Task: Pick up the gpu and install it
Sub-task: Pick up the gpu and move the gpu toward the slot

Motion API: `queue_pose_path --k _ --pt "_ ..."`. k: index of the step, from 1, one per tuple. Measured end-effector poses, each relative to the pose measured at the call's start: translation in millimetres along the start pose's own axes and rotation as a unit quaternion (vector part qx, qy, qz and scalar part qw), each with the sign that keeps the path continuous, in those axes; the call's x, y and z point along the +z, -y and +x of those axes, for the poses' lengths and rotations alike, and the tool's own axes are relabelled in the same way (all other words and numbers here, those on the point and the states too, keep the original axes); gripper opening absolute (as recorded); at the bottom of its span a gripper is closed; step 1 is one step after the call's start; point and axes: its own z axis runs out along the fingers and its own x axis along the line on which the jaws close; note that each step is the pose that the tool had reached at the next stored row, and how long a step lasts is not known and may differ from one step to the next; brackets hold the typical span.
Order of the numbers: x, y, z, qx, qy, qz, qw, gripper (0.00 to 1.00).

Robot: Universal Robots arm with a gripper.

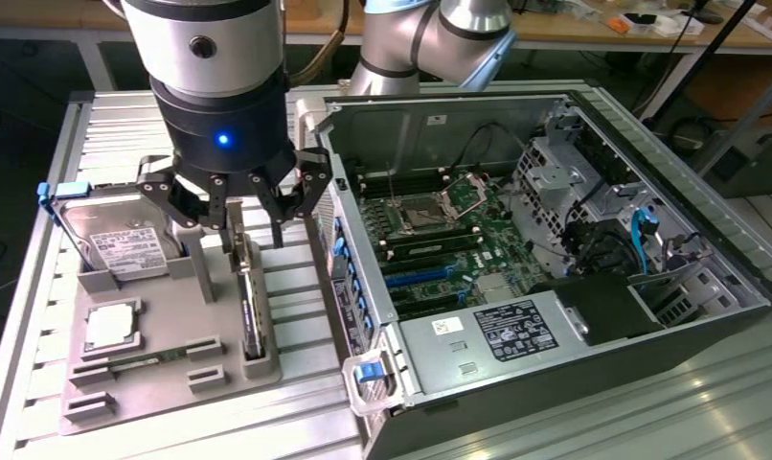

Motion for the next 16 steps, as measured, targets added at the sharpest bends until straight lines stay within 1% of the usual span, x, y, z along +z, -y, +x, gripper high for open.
queue_pose_path --k 16 --pt "8.4 9.5 0.5 0.0 0.0002 0.0 1.0 0.48"
